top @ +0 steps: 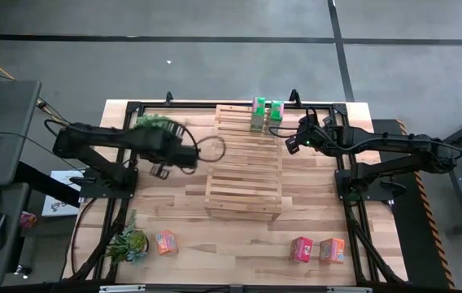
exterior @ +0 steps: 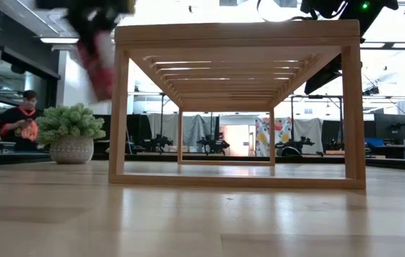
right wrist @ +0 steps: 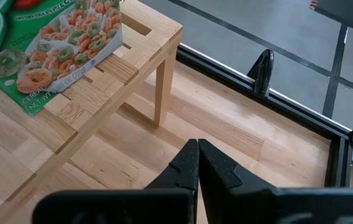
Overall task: Stack cereal on shelf
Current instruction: Put the left red box cereal on the shelf
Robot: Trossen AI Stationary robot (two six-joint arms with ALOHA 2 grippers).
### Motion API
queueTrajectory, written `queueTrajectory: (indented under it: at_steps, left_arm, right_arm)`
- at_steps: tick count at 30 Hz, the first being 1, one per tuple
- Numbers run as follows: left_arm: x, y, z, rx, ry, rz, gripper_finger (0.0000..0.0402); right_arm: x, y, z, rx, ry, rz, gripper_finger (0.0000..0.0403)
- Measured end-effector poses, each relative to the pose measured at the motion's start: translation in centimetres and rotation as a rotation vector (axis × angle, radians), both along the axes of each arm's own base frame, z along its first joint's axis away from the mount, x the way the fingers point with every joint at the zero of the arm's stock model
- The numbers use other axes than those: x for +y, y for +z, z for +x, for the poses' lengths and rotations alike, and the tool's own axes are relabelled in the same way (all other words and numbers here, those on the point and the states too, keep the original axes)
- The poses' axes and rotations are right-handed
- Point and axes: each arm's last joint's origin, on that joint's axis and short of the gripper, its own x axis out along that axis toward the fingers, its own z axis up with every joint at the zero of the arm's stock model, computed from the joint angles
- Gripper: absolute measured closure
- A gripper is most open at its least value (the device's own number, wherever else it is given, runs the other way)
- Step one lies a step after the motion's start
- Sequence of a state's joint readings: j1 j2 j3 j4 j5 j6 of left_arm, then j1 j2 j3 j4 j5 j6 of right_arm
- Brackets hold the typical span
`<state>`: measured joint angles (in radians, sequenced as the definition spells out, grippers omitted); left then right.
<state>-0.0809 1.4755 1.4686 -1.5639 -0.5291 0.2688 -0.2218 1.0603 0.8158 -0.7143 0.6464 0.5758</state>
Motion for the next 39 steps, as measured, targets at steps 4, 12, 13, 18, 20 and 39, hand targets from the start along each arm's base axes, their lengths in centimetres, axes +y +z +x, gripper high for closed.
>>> queueTrajectory:
  at_steps: [4, 12, 13, 18, 20, 39]
  left_arm:
    - [-0.4, 6.1, 0.9, -0.287, -0.070, 0.109, 0.0264]
    - [-2.1, 11.7, 7.5, -0.593, -0.254, -0.019, 0.0278]
    - [-2.4, 11.4, 8.6, -0.568, -0.282, -0.010, 0.0279]
    - [-3.2, 8.7, 13.4, -0.448, -0.411, -0.008, 0.0280]
    - [-2.9, 8.0, 14.5, -0.439, -0.445, -0.029, 0.0278]
    - [2.9, 4.4, 19.1, -0.495, -0.414, -0.168, 0.0250]
  right_arm:
    - [0.0, 0.0, 0.0, -0.001, 0.000, 0.000, 0.0402]
    - [0.1, 1.4, 0.0, -0.122, 0.040, -0.031, 0.0402]
    - [0.1, 1.9, -0.1, -0.165, 0.060, -0.036, 0.0402]
    - [0.8, 5.0, -1.9, -0.382, 0.153, -0.080, 0.0402]
    - [1.1, 6.3, -3.0, -0.465, 0.179, -0.113, 0.0402]
    - [2.0, 8.2, -6.3, -0.589, 0.259, -0.160, 0.0402]
